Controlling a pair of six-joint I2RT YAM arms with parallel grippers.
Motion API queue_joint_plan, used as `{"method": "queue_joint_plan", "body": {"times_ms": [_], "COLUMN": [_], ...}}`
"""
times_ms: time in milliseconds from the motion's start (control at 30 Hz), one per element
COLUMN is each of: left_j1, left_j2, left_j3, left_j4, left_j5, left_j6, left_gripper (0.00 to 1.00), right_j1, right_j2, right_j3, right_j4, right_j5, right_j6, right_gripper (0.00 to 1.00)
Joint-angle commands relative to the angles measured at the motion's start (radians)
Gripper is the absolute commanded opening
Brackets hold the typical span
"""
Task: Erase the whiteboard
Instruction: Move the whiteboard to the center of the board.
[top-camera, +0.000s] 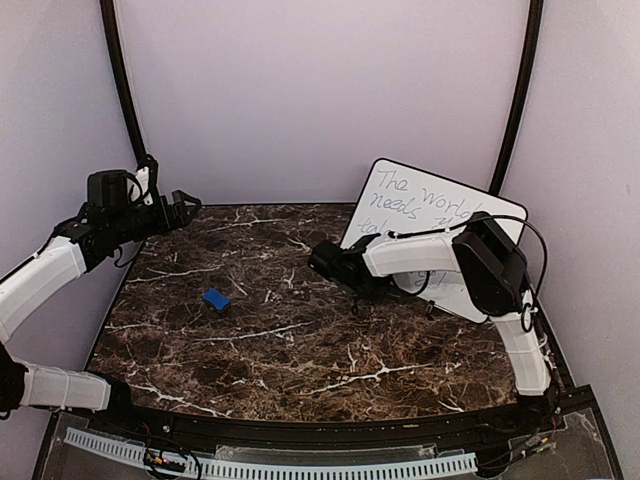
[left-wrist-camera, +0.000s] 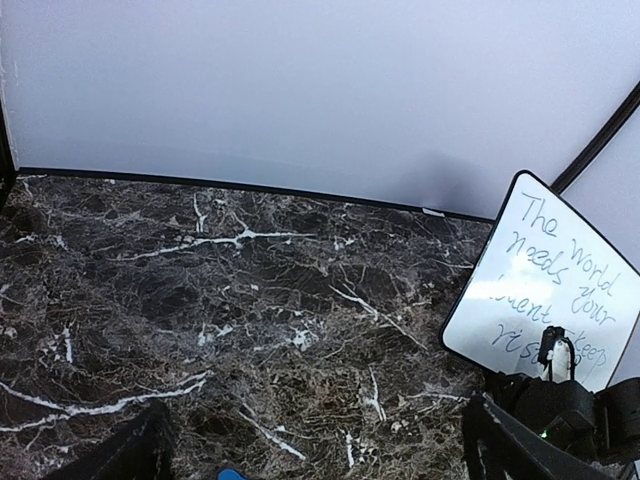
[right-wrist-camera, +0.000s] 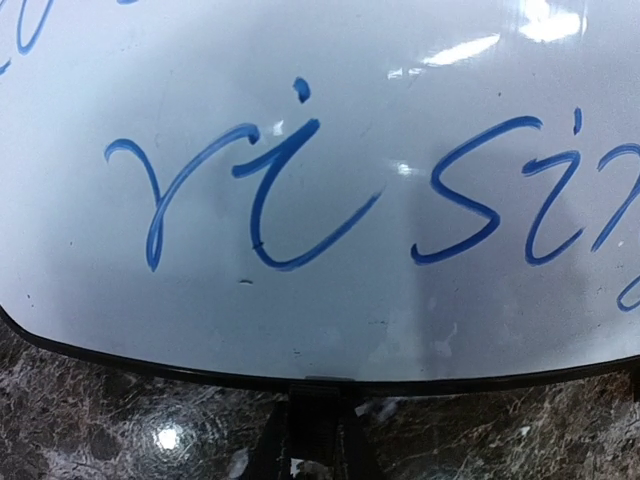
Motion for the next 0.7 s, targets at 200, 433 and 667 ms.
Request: {"method": "queue_joint_plan", "body": {"times_ms": [200, 433, 667], "left_j1": [-0.002, -0.002, -0.002], "left_j2": [-0.03, -0.037, -0.038], "left_j3": [-0.011, -0.012, -0.012], "left_j4": [0.031, 0.029, 0.03], "left_j5": [0.029, 0.022, 0.023], "left_j6": [-0.002, 0.0, -0.001], "left_gripper": [0.99, 0.99, 0.99], "right_j1": [0.059, 0.091, 0.107], "right_j2": [0.087, 0.163, 0.154], "right_j3": [0.175, 0.293, 0.273], "right_j4": [0.099, 0.115, 0.204], "right_j5": [-0.068, -0.1, -0.136], "right_j6": [-0.073, -0.13, -0.213], "right_gripper": [0.0, 0.0, 0.21]}}
